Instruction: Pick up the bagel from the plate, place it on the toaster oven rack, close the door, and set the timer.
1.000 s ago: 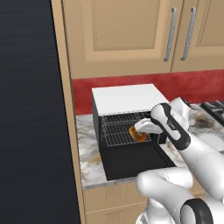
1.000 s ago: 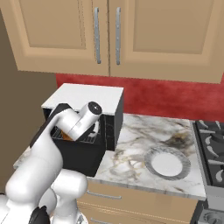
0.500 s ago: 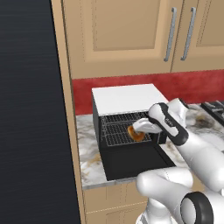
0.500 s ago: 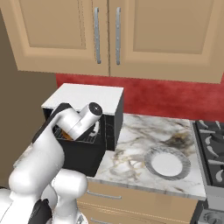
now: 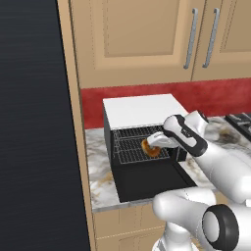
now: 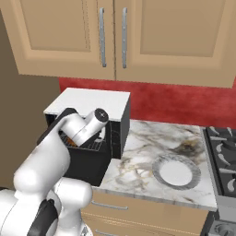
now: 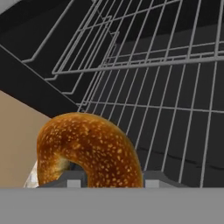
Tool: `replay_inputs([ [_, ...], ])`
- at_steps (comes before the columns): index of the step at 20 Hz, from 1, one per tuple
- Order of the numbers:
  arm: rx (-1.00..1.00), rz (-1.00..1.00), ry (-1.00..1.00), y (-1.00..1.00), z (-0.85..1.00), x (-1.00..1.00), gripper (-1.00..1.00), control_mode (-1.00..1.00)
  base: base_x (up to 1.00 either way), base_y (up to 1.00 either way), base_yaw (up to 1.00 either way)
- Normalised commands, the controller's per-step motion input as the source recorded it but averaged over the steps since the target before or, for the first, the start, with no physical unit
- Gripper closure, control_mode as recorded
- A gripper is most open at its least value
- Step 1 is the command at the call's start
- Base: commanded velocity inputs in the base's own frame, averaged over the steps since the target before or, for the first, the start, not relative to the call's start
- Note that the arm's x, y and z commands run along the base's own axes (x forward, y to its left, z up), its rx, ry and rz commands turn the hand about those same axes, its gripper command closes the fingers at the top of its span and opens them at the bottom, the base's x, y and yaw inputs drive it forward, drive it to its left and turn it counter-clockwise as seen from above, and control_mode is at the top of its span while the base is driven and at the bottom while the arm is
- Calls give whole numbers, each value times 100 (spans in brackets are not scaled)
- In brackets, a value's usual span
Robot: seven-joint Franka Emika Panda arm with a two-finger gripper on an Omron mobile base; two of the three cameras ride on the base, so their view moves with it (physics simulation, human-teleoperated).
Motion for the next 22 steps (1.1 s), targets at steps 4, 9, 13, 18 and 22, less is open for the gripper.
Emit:
replay_inputs([
  [4,0,-1,-4,0,-14,16,100,-100,0,0,0],
  [9,0,0,-3,2,-16,11,100,-100,0,0,0],
  [13,0,0,-2,5,-12,7,100,-100,0,0,0],
  [18,0,-1,-2,5,-5,2,100,-100,0,0,0],
  [22,0,-1,-1,1,-7,0,100,-100,0,0,0],
])
